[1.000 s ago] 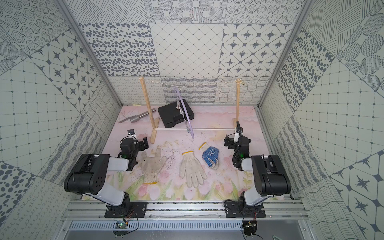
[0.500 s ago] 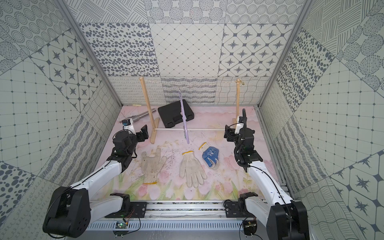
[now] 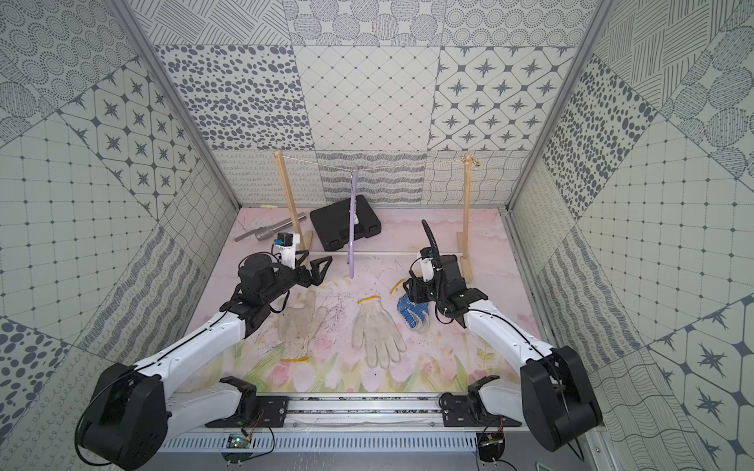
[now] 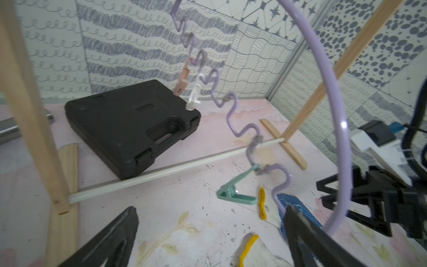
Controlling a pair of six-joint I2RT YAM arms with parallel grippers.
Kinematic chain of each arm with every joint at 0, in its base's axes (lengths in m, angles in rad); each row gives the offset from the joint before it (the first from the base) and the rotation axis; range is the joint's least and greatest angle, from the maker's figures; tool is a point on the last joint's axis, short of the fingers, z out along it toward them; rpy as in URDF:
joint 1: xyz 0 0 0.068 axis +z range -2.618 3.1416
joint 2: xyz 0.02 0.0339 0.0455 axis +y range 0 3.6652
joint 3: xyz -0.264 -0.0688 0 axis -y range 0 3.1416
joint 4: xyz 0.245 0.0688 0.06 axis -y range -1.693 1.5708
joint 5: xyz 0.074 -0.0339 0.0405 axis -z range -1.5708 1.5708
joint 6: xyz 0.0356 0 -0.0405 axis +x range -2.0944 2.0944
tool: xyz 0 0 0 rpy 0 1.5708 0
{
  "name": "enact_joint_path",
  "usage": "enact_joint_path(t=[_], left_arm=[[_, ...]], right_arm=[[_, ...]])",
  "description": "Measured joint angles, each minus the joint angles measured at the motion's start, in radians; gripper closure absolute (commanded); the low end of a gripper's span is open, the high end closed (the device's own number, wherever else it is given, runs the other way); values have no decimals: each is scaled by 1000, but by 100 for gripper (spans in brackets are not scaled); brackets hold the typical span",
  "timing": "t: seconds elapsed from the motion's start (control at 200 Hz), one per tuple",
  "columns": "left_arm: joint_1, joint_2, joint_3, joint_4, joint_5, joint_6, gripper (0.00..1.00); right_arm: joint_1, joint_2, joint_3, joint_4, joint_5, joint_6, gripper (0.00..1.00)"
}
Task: Clip the gloves onto a hanger to dry
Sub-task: Pick up the glove from the center of the board.
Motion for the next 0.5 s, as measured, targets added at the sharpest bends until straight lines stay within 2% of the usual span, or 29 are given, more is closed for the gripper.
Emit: enact_joint_path(t=[0.165,0.33,0.5], left_arm=[[-24,71,18,14,74,42,2],[-36,134,35,13,131,72,5],[-40,155,53,5,158,109,3]], right_arm=[[31,101,60,-9,-18,-3,36],[56,202,129,-33,-6,-12,48],[97,293,180,-56,41,-19,43]])
